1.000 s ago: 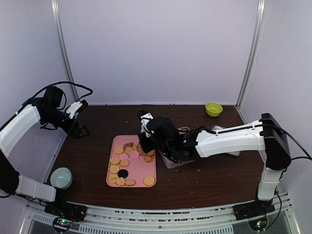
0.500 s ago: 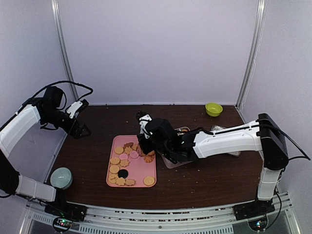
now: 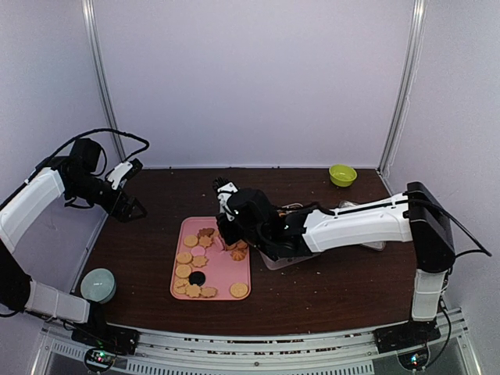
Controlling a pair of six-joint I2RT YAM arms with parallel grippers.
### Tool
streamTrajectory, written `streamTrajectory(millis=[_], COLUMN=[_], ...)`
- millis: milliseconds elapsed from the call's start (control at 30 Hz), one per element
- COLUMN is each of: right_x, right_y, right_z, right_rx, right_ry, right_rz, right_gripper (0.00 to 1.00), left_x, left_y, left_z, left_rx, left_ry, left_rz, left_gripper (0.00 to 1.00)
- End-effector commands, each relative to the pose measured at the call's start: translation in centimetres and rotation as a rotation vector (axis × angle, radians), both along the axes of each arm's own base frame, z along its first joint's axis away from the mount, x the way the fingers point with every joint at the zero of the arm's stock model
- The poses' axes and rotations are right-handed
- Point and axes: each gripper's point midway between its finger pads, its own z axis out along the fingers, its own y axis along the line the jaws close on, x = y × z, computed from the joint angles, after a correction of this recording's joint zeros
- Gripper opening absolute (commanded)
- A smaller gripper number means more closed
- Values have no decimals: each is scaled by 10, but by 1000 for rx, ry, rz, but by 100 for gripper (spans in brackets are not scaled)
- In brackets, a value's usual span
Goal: Pack the cookies
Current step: Pick up the fake cookies from the plate.
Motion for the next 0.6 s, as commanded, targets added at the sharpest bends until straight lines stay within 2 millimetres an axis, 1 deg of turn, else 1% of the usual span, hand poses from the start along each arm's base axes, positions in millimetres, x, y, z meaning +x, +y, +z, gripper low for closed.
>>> streamTrajectory(millis=[0, 133, 267, 367, 567], right_x=[2, -1, -4, -5, -4], right_y=[-2, -5, -5, -6, -11], right_z=[-14, -26, -26, -18, 10], right_rx=[-26, -38, -27, -8, 34], right_ry=[18, 38, 54, 53, 19], right_rz=[-13, -8, 9, 5, -8], right_gripper=[37, 35, 30, 23, 8], left_x=[1, 0, -1, 0, -1], left_y=[-3, -4, -6, -7, -9], left_z=[8, 7, 8, 9, 11], left_rx=[-13, -18, -27, -32, -44], left_ry=[-33, -25, -25, -27, -25], left_rz=[-27, -34, -40, -43, -46], left_gripper=[98, 98, 98, 98, 98])
